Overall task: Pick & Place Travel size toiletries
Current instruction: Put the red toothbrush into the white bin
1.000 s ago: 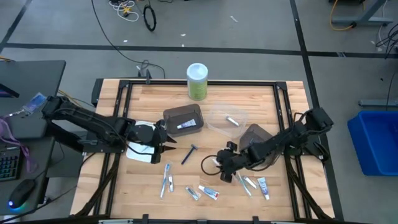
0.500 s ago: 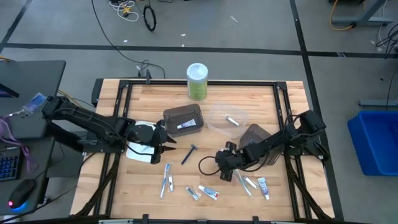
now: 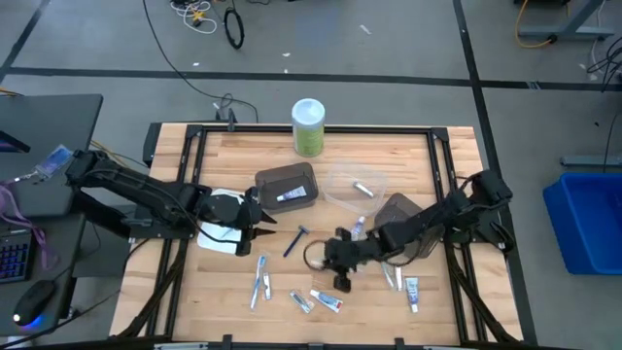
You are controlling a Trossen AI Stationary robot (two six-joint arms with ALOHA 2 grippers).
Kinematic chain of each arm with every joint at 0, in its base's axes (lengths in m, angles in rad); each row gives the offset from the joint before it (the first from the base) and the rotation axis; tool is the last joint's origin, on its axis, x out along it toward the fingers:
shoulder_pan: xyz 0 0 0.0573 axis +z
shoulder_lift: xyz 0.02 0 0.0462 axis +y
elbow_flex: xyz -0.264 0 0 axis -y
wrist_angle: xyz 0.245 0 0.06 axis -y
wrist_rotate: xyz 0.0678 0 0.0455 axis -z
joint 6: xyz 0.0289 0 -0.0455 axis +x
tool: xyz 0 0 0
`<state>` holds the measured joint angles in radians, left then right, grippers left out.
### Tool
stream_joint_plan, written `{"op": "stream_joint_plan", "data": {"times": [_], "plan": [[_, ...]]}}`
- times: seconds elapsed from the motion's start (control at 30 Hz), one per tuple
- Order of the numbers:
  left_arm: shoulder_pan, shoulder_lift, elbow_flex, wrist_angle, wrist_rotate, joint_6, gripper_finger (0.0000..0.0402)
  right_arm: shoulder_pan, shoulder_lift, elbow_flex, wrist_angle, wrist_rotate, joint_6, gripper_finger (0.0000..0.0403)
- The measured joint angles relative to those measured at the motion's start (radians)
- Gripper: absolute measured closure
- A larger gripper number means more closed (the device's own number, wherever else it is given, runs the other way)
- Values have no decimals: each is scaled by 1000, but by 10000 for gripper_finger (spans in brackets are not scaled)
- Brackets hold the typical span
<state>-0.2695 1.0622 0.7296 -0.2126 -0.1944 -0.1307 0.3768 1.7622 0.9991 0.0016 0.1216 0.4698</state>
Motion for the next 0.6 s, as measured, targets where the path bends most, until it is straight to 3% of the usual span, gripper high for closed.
{"op": "stream_joint_plan", "data": {"times": [0.17, 0.37, 0.6], "plan": [[1, 3, 0, 41, -22, 1, 270, -14, -99, 98, 46, 104, -183, 381], [2, 57, 1, 228, -42, 105, 270, -24, -228, 124, 193, 296, -369, 366], [10, 203, 1, 543, -107, 317, 270, -33, -236, 125, 299, 315, -427, 363]]}}
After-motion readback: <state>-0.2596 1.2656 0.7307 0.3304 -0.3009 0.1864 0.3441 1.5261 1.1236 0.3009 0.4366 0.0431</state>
